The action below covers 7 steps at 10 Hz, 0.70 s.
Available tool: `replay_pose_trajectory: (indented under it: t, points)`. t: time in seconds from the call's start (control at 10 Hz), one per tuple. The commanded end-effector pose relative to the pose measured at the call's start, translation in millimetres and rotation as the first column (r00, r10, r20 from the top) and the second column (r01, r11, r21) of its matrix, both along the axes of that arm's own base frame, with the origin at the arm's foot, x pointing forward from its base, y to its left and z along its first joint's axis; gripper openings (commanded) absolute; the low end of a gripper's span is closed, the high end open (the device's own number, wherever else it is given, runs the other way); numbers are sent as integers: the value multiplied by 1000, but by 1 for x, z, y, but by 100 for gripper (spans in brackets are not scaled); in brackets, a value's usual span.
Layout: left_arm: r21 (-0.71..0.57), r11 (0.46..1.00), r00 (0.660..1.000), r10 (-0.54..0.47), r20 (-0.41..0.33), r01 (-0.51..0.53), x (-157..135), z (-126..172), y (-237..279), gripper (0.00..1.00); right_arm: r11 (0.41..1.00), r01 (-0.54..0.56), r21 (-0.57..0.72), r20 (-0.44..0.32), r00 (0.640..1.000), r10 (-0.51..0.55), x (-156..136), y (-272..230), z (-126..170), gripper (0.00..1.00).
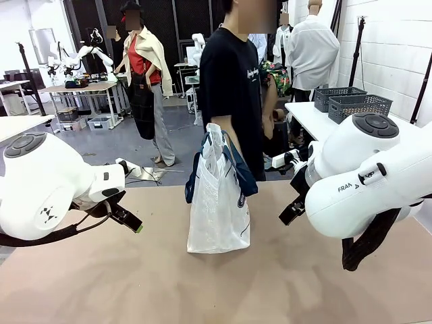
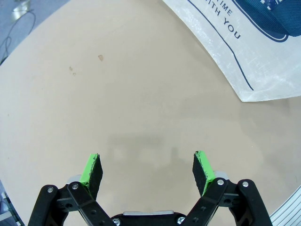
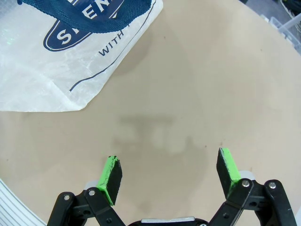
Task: Transfer purchased items from the store into the shopping bag.
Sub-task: Open the Reusable shopping bag in the center of the table.
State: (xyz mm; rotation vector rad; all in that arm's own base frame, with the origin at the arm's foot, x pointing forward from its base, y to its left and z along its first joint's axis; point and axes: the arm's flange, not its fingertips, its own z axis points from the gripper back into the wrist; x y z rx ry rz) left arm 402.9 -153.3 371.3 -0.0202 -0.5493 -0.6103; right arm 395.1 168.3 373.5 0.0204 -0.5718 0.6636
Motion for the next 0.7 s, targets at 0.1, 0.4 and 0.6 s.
replay_pose_trajectory:
  t: [0.1,0.4,0.6]
  points:
    - [11,999,999,-36,-31,37,6,21,-15,100,997,-43,58,-30,999,44,8,6,20,100]
    - [-38,999,993,6,-120,-11,24,65,-23,100,995,-35,98,-114,992,46,19,4,76,100]
    - [-71,997,988,23,-152,-34,36,112,-34,100,991,4,137,-180,984,21,32,0,123,100]
